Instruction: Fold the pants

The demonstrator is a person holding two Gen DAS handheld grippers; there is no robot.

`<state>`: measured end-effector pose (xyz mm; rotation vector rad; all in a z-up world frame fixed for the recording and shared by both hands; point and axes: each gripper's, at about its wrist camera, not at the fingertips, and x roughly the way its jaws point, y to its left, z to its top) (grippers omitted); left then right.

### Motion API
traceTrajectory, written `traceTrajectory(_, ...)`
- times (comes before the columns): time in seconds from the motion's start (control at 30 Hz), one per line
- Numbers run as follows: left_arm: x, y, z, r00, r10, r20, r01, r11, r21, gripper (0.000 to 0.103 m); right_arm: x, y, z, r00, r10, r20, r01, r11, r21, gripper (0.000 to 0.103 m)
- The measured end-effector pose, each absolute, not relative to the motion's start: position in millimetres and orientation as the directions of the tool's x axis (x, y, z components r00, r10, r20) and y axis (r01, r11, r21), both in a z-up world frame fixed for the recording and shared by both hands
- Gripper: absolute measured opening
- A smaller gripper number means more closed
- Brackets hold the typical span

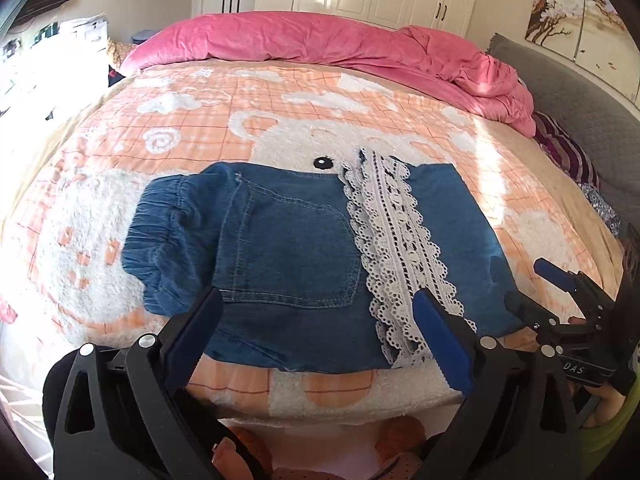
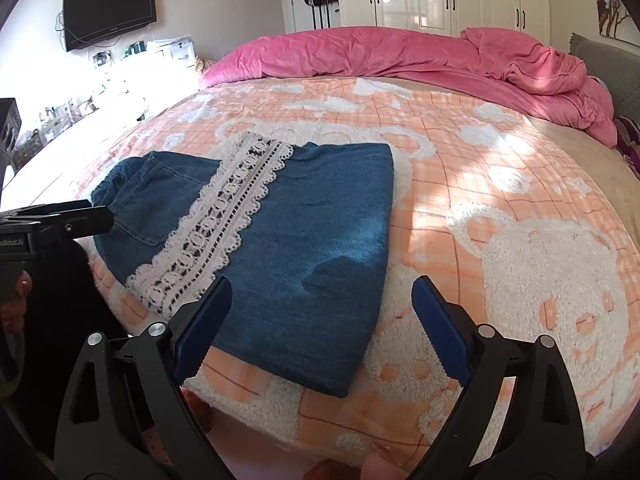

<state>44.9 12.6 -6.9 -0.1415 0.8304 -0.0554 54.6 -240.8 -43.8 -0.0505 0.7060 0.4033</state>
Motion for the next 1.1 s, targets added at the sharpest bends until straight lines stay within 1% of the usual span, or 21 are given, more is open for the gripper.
traceTrajectory(0.07, 46, 20, -5, 0.676, -0.099, -0.730, -0.022, 0.988, -0.154, 0.096, 57, -237, -36, 0.691, 0.355, -0.630, -0.381, 0.919, 0.100, 0.088)
traceTrajectory(0.2, 45, 44, 0, 0.687, -0.080, -0.723, -0.073, 0.981, -0.178, 0.098, 68, -222, -20, 0.682, 0.375, -0.628, -0.412, 0.906, 0.094, 0.090)
traceTrajectory(0.3, 44, 70, 3, 0.689, -0.047, -0.723, -0.139, 0.971, -0.196, 0.098, 81, -203, -7, 0.669, 0.386, -0.635, -0.448, 0.891, 0.070, 0.092)
traceTrajectory(0.43, 42, 104, -2, 0.674, -0.037, -0.738, -0.207, 0.949, -0.237, 0.098, 102, -172, 12, 0.623, 0.457, -0.635, -0.520, 0.848, 0.101, 0.092)
traceTrajectory(0.6, 48, 125, -16, 0.645, -0.065, -0.761, -0.244, 0.926, -0.286, 0.098, 135, -115, 30, 0.519, 0.542, -0.661, -0.635, 0.762, 0.126, 0.092)
traceTrajectory(0.73, 56, 121, -23, 0.638, -0.070, -0.767, -0.222, 0.937, -0.270, 0.097, 160, -68, 35, 0.382, 0.590, -0.711, -0.726, 0.668, 0.164, 0.092)
traceTrajectory(0.83, 64, 123, -28, 0.629, -0.080, -0.773, -0.222, 0.935, -0.277, 0.096, 171, -39, 33, 0.307, 0.587, -0.749, -0.772, 0.614, 0.165, 0.092)
traceTrajectory(0.87, 67, 124, -31, 0.623, -0.088, -0.777, -0.221, 0.934, -0.282, 0.094, 177, -29, 31, 0.283, 0.579, -0.765, -0.781, 0.602, 0.166, 0.092)
traceTrajectory(0.93, 72, 125, -37, 0.609, -0.101, -0.787, -0.226, 0.929, -0.294, 0.071, 187, -12, 23, 0.224, 0.564, -0.795, -0.794, 0.579, 0.187, 0.092)
traceTrajectory(1.0, 77, 126, -44, 0.595, -0.133, -0.793, -0.217, 0.923, -0.318, 0.065, 194, -2, 14, 0.174, 0.557, -0.812, -0.799, 0.562, 0.215, 0.092)
traceTrajectory(1.03, 78, 126, -47, 0.590, -0.152, -0.793, -0.210, 0.919, -0.333, 0.054, 197, 6, 9, 0.142, 0.548, -0.824, -0.804, 0.549, 0.226, 0.092)
traceTrajectory(1.1, 78, 125, -49, 0.590, -0.160, -0.791, -0.206, 0.918, -0.339, 0.052, 202, 17, 0, 0.110, 0.532, -0.839, -0.808, 0.540, 0.237, 0.092)
